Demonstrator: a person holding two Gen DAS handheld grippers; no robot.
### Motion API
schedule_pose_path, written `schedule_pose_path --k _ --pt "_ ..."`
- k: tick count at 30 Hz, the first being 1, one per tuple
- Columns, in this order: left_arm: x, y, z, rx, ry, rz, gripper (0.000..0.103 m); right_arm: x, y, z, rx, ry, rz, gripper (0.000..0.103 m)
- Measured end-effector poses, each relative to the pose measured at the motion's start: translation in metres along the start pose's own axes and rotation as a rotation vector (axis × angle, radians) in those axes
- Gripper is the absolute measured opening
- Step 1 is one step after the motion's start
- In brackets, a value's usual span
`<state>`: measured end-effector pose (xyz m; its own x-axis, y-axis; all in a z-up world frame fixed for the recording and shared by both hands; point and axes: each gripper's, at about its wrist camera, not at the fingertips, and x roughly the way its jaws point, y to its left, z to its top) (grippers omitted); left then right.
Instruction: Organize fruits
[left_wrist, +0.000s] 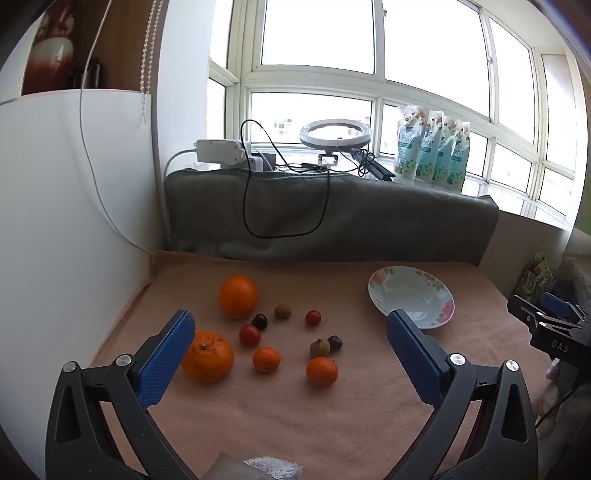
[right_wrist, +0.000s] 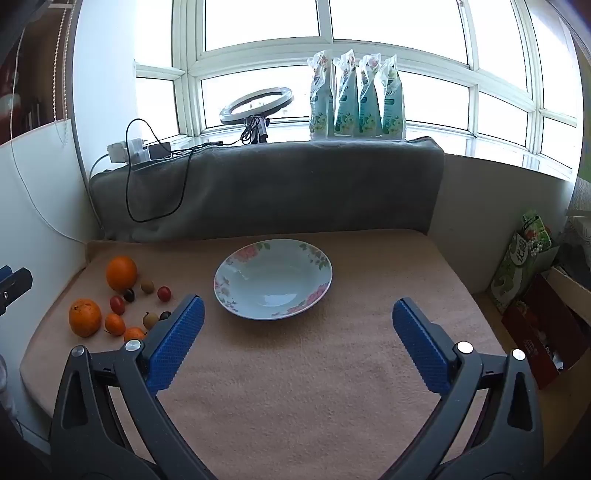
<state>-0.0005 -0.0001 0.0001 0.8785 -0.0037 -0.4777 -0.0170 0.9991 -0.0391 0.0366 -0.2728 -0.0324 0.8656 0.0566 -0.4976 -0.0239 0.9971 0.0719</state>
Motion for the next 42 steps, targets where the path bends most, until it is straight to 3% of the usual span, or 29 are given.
schedule_pose_path --k 7,42 --pt "0.003 -0.002 0.010 0.000 0.021 0.005 0.102 -0.001 0.002 0.001 0.000 -0.013 0.000 0.103" --pt "0.003 0.004 0.002 -0.018 -0.002 0.013 0.102 0.001 0.009 0.001 -0.013 -0.001 -0.005 0.103"
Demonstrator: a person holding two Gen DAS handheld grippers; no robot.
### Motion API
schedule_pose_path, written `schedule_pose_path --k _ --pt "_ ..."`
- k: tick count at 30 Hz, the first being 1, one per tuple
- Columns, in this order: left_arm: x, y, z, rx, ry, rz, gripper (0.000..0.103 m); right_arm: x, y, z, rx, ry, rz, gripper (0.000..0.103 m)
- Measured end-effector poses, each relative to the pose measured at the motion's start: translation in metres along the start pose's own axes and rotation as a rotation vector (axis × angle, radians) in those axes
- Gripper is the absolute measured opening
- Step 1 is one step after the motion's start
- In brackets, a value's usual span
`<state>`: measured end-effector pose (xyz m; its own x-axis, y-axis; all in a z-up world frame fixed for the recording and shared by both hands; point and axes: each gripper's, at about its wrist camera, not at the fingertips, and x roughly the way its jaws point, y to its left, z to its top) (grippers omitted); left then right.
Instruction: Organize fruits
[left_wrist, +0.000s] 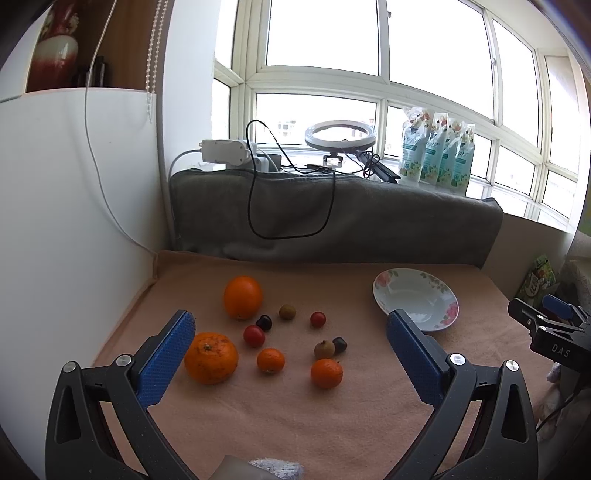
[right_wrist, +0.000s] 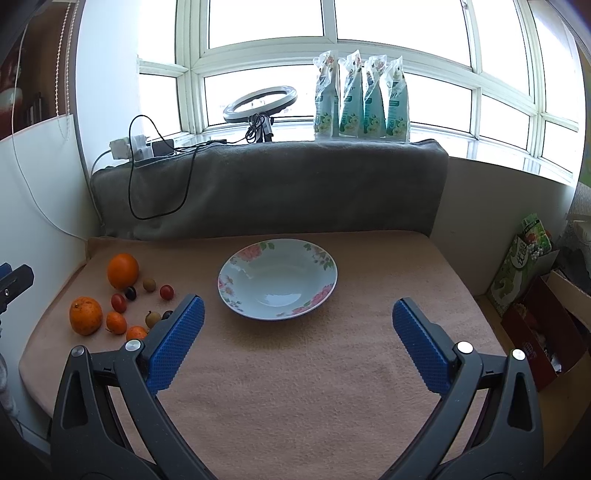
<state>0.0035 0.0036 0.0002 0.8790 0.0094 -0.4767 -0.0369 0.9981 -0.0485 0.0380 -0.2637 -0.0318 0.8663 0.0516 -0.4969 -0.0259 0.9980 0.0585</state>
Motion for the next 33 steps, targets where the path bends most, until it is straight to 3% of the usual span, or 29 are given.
schedule_pose_path --k 33 --pt "0.0023 -0.0009 -0.0031 -0.001 0.000 0.001 0.102 0.0005 0.0054 0.0005 -0.008 0.010 0.015 0.103"
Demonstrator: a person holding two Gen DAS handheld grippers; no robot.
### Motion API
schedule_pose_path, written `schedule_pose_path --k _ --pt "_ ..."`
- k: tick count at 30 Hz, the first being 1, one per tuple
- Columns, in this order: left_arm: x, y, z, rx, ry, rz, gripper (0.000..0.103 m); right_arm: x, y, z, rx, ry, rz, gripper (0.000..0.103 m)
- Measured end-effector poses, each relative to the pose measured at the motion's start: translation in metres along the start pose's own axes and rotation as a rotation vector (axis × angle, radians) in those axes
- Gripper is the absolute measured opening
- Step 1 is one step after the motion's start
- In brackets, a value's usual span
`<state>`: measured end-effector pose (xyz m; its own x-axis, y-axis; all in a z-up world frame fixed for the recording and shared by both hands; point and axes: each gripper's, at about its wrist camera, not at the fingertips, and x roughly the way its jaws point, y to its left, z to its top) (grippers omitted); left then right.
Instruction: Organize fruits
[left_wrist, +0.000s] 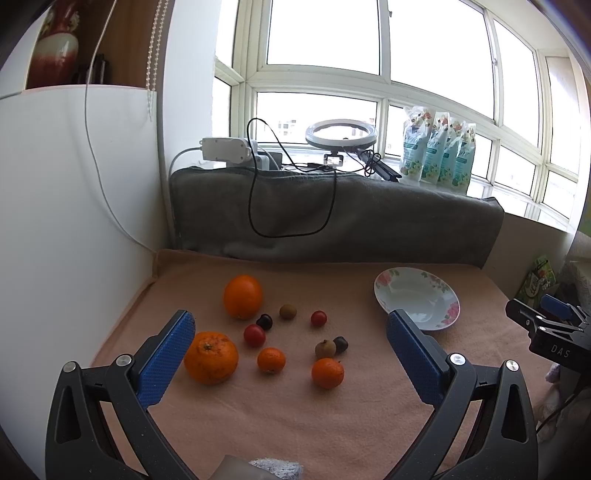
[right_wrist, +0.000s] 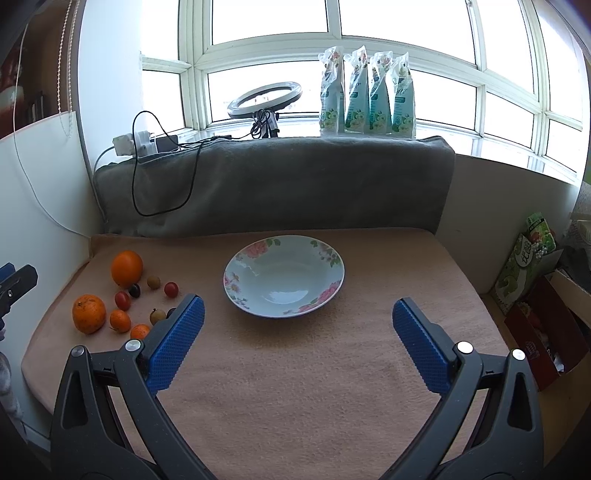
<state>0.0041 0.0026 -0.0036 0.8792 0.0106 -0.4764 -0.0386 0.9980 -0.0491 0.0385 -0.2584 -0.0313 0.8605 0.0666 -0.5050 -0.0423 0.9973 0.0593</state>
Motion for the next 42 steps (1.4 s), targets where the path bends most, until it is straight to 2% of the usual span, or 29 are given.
schedule_pose_path --k 15,27,37,42 --pt "0.006 0.008 -0.003 -0.015 0.022 -0.008 0.102 0.009 0.009 -0.002 -0.011 0.021 0.013 0.103" --pt "0.018 0.032 -0.014 -0.084 0.080 -0.021 0.102 0.019 0.024 0.002 -0.051 0.032 0.036 0.103" --pt "0.027 0.062 -0.031 -0.146 0.129 -0.003 0.102 0.034 0.043 0.005 -0.065 0.056 0.120 0.103" --pt "0.031 0.075 -0.037 -0.174 0.153 0.004 0.098 0.044 0.056 0.008 -0.076 0.081 0.194 0.103"
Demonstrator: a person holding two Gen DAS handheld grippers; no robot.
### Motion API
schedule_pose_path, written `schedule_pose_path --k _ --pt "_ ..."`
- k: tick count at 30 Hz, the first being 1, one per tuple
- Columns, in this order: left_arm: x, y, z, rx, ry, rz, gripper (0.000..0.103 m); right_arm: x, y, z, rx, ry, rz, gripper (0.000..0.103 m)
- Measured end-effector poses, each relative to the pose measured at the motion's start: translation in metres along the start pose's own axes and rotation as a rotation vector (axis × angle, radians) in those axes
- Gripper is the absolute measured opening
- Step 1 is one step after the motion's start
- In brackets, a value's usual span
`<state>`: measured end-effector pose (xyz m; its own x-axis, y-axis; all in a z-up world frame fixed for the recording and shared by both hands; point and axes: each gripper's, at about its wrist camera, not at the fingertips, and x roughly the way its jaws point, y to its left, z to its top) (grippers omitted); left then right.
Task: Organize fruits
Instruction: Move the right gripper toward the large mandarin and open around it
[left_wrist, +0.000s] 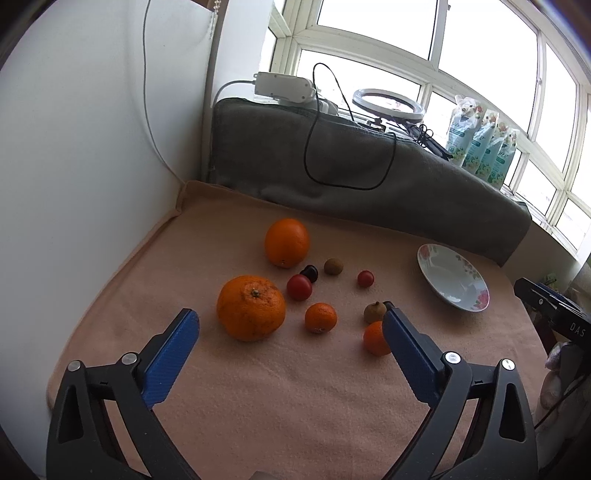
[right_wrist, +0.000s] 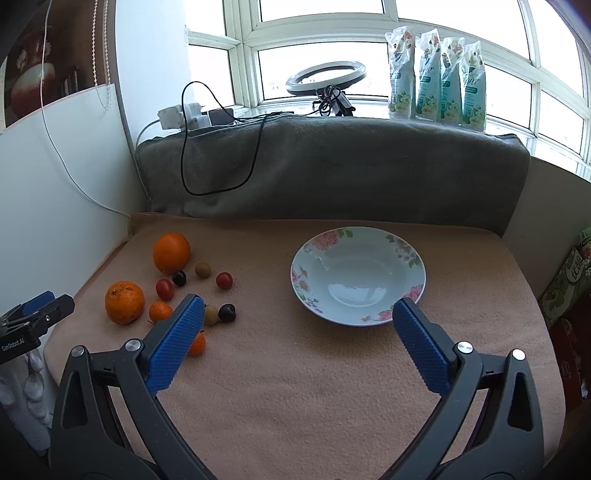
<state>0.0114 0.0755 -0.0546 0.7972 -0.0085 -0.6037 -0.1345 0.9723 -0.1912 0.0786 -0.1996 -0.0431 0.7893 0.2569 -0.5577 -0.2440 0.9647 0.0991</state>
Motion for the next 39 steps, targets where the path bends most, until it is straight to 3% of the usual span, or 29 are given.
schedule_pose_path --k 10,21,39 --pt "0.023 0.028 -0.012 -0.084 0.073 -0.019 0.089 0.041 0.042 0.016 -0.060 0.104 0.181 0.103" --pt "0.048 0.053 -0.025 -0.161 0.152 -0.060 0.078 0.100 0.082 0.032 0.000 0.295 0.404 0.103" --pt "0.079 0.065 -0.021 -0.198 0.185 -0.113 0.064 0.176 0.157 0.027 0.029 0.538 0.603 0.082"
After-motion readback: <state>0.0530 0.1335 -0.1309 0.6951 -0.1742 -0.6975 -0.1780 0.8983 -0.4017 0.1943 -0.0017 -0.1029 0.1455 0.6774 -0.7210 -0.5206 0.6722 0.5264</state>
